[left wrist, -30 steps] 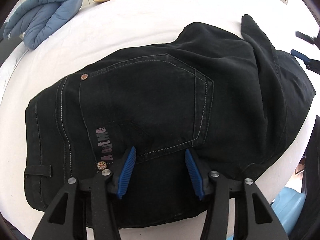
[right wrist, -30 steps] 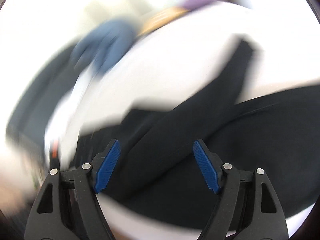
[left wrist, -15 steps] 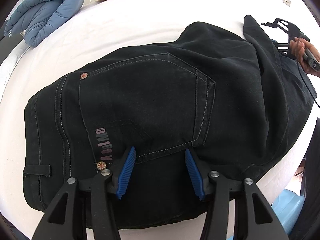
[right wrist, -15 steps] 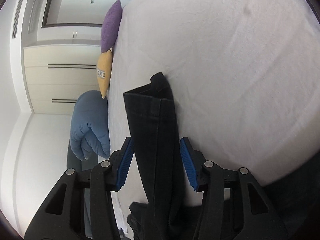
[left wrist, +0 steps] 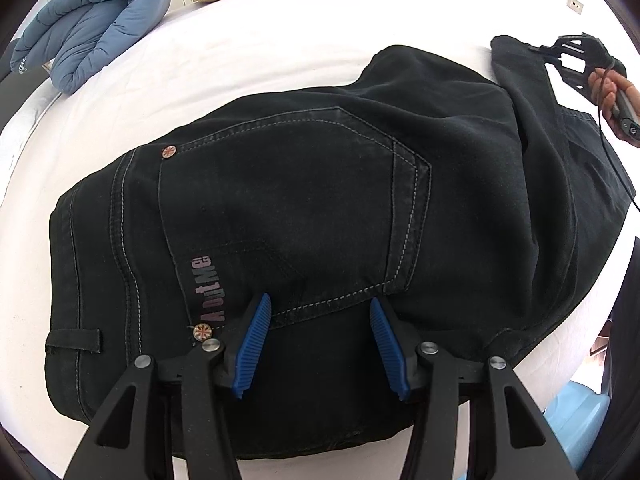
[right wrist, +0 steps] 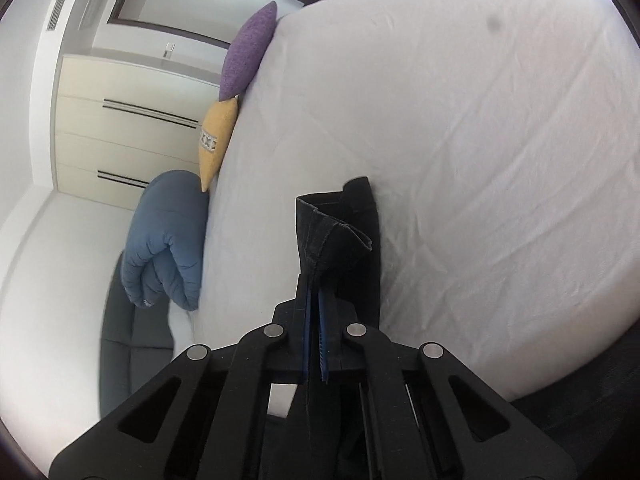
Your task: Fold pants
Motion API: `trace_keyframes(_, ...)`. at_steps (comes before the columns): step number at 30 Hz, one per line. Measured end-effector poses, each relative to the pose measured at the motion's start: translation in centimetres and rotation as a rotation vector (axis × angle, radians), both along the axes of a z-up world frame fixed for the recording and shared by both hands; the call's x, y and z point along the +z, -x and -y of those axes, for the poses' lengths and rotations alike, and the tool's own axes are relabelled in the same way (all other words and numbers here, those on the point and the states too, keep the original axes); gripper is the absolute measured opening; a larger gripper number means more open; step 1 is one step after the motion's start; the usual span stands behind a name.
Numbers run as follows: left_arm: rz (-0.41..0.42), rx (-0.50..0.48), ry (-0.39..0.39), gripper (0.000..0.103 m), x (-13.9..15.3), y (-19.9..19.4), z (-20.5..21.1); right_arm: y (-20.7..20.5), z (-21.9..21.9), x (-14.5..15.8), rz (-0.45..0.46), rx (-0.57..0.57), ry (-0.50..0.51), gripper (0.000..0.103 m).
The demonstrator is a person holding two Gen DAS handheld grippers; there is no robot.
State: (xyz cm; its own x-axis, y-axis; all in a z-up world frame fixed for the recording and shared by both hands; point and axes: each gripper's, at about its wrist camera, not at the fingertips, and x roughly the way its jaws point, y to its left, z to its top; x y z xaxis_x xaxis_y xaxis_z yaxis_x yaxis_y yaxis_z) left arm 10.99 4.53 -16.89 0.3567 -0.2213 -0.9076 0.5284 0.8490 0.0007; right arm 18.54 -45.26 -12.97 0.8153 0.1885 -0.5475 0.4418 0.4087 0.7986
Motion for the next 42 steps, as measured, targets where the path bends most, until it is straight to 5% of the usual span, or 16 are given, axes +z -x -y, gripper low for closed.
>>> trace_keyframes(5,0.004,0.0,0.001,0.054,0.0,0.0,0.0,3.5,0.1,5.4,0.04,-0.052,0.062,0.002)
trace_keyframes(9,0.006,-0.004,0.003,0.054,0.0,0.1,0.0,12.1,0.0,8.7,0.034,-0.156,0.056,0.002)
trace_keyframes(14,0.006,-0.008,0.0,0.054,0.1,0.2,-0.1,22.0,0.1,3.9,-0.245,-0.342,-0.039,0.006)
trace_keyframes(17,0.003,-0.007,-0.01,0.054,0.0,0.2,0.0,26.5,-1.3,1.0,-0.22,-0.375,-0.154,0.006)
trace_keyframes(25,-0.001,0.003,-0.018,0.054,0.1,0.1,0.2,26.2,-5.7,0.0,-0.048,-0.284,-0.242,0.006)
trace_keyframes(31,0.001,0.009,-0.017,0.054,0.1,0.1,0.1,22.8,-7.7,-2.8,-0.125,-0.236,-0.276,0.007)
trace_keyframes(39,0.003,0.01,-0.012,0.054,0.2,0.1,0.2,22.3,-7.6,-5.1,-0.05,-0.306,-0.379,0.007)
trace_keyframes(42,0.006,0.009,-0.009,0.054,0.1,0.1,0.0,22.4,-8.0,-4.4,-0.059,-0.294,-0.337,0.007)
